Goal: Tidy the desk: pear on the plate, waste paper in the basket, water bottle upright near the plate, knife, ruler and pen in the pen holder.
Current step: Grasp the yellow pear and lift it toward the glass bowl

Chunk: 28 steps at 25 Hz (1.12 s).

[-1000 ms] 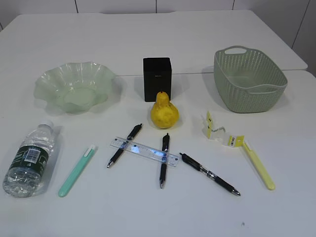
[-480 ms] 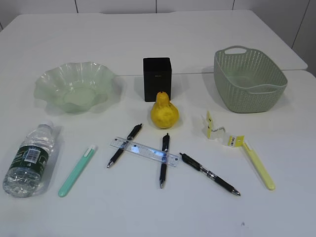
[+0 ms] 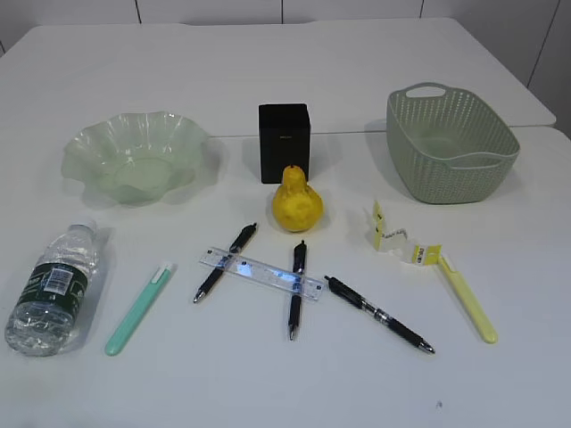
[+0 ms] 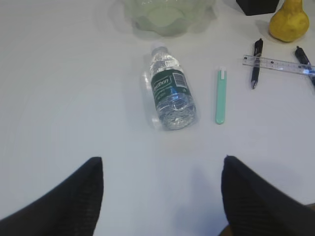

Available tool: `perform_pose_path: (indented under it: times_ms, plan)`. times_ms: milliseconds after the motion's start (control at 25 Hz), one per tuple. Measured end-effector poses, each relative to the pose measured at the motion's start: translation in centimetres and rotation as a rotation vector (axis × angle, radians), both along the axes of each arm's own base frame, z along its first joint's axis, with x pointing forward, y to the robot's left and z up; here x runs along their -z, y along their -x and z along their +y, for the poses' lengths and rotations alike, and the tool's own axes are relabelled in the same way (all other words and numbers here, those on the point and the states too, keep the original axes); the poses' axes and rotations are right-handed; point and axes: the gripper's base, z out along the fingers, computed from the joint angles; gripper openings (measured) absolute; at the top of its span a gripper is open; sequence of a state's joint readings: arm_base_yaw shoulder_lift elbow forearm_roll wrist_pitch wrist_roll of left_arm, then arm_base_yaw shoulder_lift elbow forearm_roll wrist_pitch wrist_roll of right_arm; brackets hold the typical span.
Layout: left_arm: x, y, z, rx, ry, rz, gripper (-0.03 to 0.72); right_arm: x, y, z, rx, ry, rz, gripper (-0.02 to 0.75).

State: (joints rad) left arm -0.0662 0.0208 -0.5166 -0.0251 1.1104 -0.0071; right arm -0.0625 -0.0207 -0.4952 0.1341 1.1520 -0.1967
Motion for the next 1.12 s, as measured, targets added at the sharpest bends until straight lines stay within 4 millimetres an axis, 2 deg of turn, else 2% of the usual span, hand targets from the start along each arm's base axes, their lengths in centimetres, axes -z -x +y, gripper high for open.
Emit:
perform_pose_path:
  times_ms: [160, 280, 400, 520, 800, 960, 1120]
  plan:
    - [-2.0, -0.6, -0.1, 0.006, -0.003, 0.006, 0.527, 0.0, 0.0, 0.1, -0.005, -0.007, 0.003, 0.568]
    - [-4.4, -1.3, -0.1, 0.011, -0.010, 0.001, 0.527, -0.3, 0.3, 0.1, -0.010, -0.007, 0.024, 0.568]
    - [-6.5, -3.0, -0.2, 0.037, -0.054, 0.005, 0.527, -0.9, -0.5, 0.1, -0.005, -0.024, 0.129, 0.569]
    - [-7.5, -5.7, -0.3, 0.066, -0.131, -0.006, 0.527, -2.1, -2.2, 0.0, 0.011, -0.054, 0.252, 0.569]
    - [-7.9, -12.5, -1.9, 0.146, -0.020, 0.134, 0.526, -5.5, -8.3, -0.3, 0.016, -0.066, 0.449, 0.568]
    - [-9.3, -15.9, -2.8, 0.222, 0.010, 0.207, 0.506, -6.9, -13.5, -0.4, 0.007, -0.067, 0.559, 0.568]
    - [-11.4, -19.6, -3.9, 0.290, 0.090, 0.262, 0.474, -7.1, -19.4, -0.6, -0.002, -0.065, 0.662, 0.568]
